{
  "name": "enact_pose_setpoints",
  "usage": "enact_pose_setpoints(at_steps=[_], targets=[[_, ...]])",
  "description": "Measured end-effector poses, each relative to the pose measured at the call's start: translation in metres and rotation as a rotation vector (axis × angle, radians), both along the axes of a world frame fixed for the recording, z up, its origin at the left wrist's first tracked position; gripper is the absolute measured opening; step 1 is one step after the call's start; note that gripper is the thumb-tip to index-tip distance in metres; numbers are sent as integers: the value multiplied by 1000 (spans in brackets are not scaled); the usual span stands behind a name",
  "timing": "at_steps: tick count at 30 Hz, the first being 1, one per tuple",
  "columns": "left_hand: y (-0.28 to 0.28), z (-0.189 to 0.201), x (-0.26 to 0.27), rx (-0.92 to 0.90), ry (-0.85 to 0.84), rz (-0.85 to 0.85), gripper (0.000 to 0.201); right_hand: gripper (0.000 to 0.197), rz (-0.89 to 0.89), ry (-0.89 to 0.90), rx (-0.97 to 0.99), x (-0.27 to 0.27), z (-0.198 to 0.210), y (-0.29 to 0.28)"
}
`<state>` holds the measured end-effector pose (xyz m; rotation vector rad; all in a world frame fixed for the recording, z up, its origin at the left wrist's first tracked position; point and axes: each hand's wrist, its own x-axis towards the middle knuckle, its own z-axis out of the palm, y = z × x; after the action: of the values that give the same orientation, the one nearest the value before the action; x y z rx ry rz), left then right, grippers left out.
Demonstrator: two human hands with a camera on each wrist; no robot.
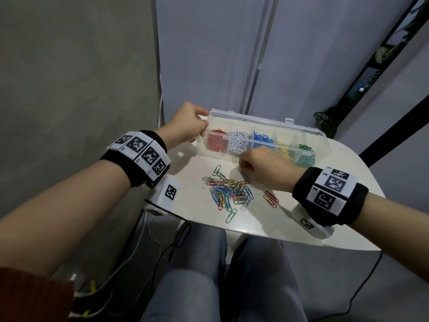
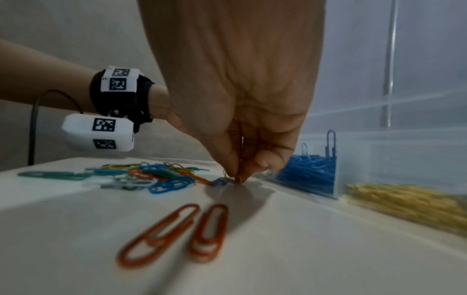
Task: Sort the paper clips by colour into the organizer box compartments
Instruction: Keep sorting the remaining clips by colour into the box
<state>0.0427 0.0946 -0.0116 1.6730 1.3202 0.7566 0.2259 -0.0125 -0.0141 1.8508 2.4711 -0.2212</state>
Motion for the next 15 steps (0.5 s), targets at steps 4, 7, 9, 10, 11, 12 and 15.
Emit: enact_pose_setpoints(at_steps=[4,7,9,10,11,12,15], targets=[[-1,0,0,-2,-8,-5,39,16,21,148,-65,15,7,-3],[0,0,0,-3,-6,-3,39,16,116,316,-195,20,20,-15],[0,0,0,0,-3,-2,40,15,189,344,-262,20,23,-25],[0,0,0,0,-5,-2,40,13,218,336,-272,20,21,-29],[-1,0,0,0,-8,-2,40,12,234,320,-269,20,18,-31],[-1,1,0,1,-10,-2,40,11,240,301,-257,21,14,-32],[-2,1,0,6,-6,-3,39,15,222,297,-232,24,6,-34]])
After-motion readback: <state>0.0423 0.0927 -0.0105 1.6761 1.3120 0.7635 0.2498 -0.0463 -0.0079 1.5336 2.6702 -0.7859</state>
